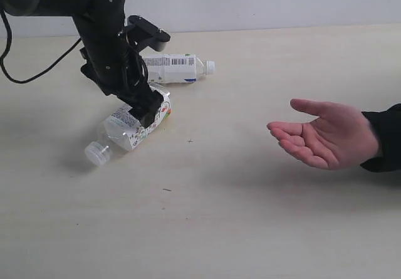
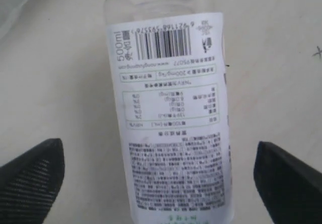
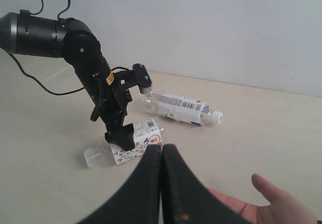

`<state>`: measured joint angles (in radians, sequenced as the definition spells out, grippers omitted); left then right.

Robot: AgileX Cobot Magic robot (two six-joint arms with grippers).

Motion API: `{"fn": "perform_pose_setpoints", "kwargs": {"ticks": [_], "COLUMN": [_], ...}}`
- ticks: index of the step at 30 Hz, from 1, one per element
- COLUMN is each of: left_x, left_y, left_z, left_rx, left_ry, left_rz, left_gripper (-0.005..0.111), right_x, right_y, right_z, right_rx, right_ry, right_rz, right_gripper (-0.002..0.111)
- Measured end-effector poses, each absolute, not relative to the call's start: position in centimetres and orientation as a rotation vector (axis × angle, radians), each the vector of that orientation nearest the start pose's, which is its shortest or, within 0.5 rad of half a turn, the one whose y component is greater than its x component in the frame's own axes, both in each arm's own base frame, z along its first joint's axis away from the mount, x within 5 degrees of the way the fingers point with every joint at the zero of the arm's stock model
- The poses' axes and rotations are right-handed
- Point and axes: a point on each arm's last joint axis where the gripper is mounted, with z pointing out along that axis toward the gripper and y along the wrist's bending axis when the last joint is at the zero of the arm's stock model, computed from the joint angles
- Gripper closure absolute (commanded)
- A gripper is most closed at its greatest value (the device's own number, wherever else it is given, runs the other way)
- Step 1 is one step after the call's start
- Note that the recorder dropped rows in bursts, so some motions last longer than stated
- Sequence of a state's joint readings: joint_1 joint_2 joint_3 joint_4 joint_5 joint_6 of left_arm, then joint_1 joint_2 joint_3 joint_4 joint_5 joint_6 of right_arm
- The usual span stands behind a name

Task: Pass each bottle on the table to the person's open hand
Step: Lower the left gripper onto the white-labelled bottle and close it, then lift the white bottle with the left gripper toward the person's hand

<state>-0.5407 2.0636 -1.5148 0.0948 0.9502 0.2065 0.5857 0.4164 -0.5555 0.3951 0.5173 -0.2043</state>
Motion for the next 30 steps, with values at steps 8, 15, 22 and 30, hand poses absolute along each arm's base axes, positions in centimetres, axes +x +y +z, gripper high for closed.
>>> {"fn": "perform_pose_setpoints", "kwargs": {"ticks": [8,15,22,30], "left_x": [36.3,36.4,36.4,36.1], "left_y": [-21.0,-21.1,-21.0,-21.3], "left_z": [15.4,14.2,14.0,14.1], "left_rx": [1.167,1.179,1.182,1.149], "left_ry": [2.758,2.783,2.79,2.809], "left_rz": [0.085,0.091,0.093,0.092], "left_gripper": [0.011,0.049,0.106,0.107], "right_x": [6.0,6.0,6.0,5.9], "right_y": [6.0,6.0,6.0,6.2], "right_z": [32.7,32.7,32.7,32.7], "right_rx": [-0.546,-0.546,-0.546,-0.566], "right_ry": [1.797,1.797,1.797,1.796], "right_rz": [0.683,0.683,0.683,0.7], "right_gripper": [0.108,0.108,0.108,0.108]}}
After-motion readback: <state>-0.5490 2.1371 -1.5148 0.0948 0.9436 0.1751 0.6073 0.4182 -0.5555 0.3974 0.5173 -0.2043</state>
